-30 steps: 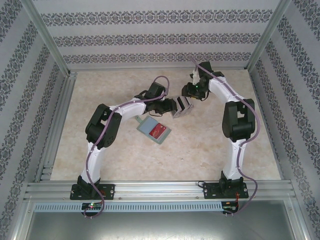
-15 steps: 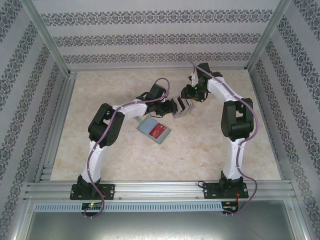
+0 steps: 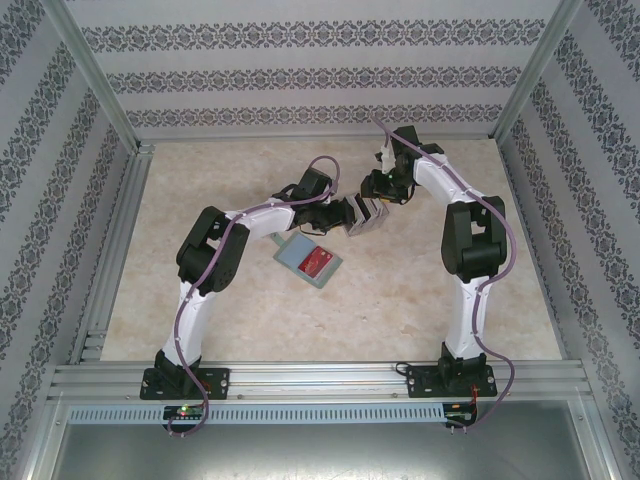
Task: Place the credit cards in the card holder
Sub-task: Pick up the credit card from the storage box.
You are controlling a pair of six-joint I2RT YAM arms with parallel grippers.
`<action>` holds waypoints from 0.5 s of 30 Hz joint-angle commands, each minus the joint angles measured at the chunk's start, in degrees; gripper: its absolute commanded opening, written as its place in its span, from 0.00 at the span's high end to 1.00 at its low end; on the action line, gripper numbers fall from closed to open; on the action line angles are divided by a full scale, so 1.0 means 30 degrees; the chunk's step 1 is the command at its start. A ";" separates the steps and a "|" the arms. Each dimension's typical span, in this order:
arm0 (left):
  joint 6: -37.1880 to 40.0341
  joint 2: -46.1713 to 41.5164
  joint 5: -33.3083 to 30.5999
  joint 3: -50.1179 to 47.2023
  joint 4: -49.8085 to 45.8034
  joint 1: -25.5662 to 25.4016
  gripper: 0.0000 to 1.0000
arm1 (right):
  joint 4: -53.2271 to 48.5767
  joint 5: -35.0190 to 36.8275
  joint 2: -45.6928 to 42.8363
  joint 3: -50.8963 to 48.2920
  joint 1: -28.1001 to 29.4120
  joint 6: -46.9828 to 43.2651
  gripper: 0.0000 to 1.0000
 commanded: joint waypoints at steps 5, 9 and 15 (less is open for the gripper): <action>-0.0273 0.0229 0.0242 -0.0007 0.0829 -0.0104 0.54 | -0.0508 -0.0182 -0.1245 0.0298 0.0282 -0.0287 0.52; -0.0351 0.0272 0.0237 0.0014 0.0933 -0.0104 0.54 | -0.0637 -0.0182 -0.1173 0.0462 0.0236 -0.0331 0.52; -0.0307 0.0256 0.0281 -0.0071 0.0957 -0.0104 0.54 | -0.0755 0.0160 -0.0829 0.0403 0.0168 -0.0446 0.57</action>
